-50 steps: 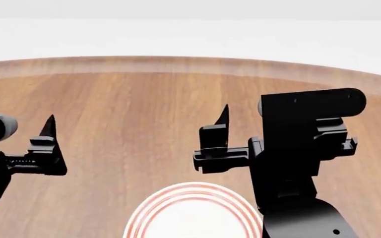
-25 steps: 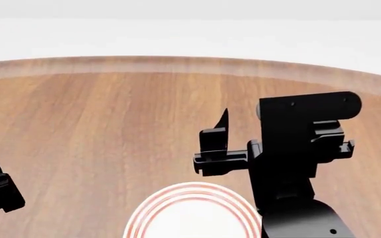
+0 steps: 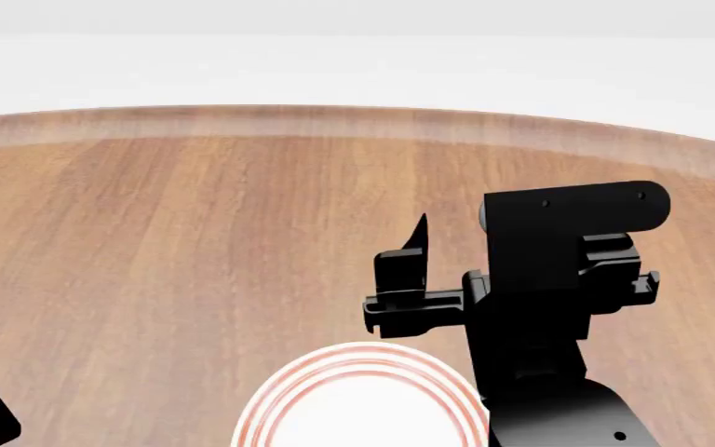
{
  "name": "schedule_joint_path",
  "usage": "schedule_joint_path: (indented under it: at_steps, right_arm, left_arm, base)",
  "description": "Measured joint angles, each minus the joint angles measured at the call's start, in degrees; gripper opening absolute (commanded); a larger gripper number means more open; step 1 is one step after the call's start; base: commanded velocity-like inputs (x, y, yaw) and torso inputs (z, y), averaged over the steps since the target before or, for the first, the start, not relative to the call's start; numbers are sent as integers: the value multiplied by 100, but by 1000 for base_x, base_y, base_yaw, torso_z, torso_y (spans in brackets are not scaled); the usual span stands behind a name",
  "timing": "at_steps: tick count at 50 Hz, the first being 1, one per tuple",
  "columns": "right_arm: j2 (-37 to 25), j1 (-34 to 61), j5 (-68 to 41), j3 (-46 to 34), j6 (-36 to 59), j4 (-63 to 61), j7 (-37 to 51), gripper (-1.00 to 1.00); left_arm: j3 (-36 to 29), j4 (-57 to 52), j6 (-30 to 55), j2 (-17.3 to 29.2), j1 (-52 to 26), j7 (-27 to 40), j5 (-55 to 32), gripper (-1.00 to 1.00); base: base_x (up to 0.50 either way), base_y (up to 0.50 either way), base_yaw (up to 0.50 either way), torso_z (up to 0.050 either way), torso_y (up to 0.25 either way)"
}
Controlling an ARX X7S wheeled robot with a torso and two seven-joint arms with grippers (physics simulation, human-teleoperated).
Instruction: Pick up the red mug and put it on the plate
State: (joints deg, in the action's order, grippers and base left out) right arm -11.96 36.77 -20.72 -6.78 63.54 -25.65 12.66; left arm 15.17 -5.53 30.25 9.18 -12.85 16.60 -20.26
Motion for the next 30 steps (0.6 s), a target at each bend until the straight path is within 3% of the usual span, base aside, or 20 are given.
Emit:
schedule_joint_path:
  at_steps: [30]
  right_arm:
    - [-9,5,-46,-98,-109,160,55,100]
  left_arm:
    - [129,1316,-609,181,-319,-74,71,100]
  base:
    - [0,0,0,0,0]
